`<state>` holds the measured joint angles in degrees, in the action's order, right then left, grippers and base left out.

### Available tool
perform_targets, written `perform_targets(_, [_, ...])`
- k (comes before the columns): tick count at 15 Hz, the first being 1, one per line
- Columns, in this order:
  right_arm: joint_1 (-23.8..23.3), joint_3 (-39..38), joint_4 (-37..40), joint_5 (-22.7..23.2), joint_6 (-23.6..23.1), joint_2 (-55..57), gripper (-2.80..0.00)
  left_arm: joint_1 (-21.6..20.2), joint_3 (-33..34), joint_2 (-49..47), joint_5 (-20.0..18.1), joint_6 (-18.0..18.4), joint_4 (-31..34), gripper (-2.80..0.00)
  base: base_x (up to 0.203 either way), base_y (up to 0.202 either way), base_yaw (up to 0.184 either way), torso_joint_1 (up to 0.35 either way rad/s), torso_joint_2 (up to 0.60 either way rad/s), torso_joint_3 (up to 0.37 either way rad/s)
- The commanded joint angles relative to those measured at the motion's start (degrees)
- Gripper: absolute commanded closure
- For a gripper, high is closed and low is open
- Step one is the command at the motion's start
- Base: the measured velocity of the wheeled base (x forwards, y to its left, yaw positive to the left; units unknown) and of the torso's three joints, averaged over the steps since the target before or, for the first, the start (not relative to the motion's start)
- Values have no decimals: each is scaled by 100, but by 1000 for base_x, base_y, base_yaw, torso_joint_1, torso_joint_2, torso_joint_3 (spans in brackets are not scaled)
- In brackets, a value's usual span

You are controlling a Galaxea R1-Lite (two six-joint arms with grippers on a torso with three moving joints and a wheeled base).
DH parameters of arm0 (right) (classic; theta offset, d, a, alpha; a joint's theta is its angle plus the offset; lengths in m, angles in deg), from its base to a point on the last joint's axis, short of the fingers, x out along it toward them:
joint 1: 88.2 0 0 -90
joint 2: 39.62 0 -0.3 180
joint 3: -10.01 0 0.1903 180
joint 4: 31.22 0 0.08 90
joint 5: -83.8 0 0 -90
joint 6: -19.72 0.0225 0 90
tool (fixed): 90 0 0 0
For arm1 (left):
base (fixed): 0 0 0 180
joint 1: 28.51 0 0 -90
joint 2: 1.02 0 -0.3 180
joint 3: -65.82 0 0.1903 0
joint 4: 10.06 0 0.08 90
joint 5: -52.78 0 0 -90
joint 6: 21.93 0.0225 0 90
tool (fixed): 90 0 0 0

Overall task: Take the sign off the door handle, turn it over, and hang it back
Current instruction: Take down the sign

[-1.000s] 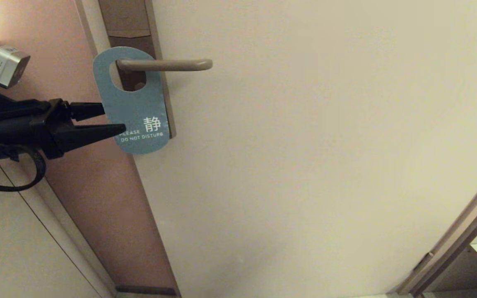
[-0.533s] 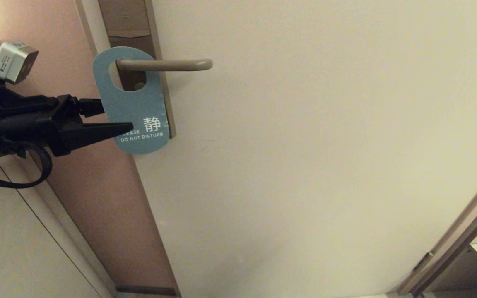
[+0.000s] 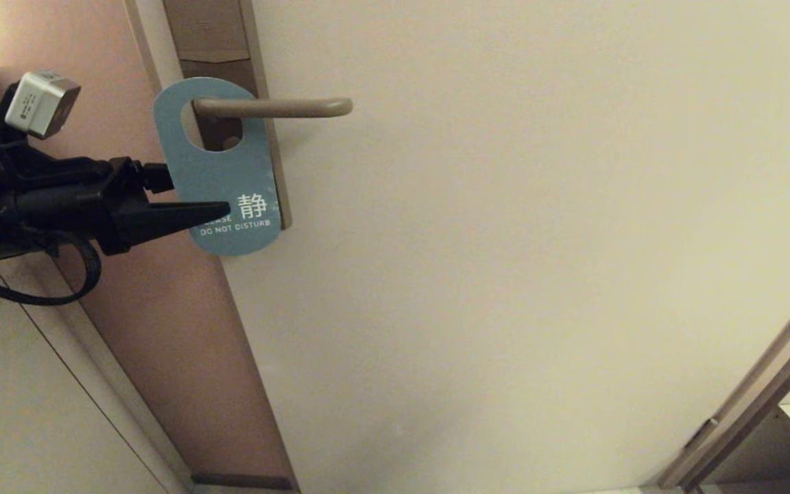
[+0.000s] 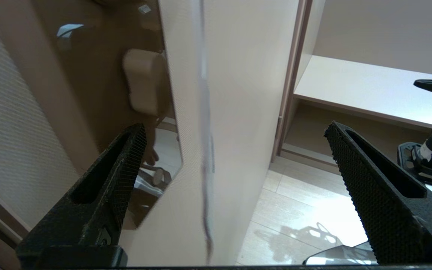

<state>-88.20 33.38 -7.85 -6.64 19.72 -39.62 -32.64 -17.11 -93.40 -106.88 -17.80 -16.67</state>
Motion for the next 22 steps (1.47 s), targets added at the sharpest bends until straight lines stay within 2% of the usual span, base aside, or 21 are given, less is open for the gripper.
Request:
perform_targets(1, [0, 0, 0, 0, 0, 0, 0, 37, -145, -142, -38, 2, -17, -280, 0, 0, 0, 0, 0, 0])
perform_targets(6, [0, 0, 0, 0, 0, 0, 0, 212, -360, -225, -42, -149, -12, -280, 0, 0, 0, 0, 0, 0])
perform_targets(16, [0, 0, 0, 0, 0, 0, 0, 290, -316, -116, -47, -150, -2, -280, 0, 0, 0, 0, 0, 0])
perform_targets(22, [0, 0, 0, 0, 5, 0, 0, 290, 99, 221, -47, -150, 1, -280, 0, 0, 0, 0, 0, 0])
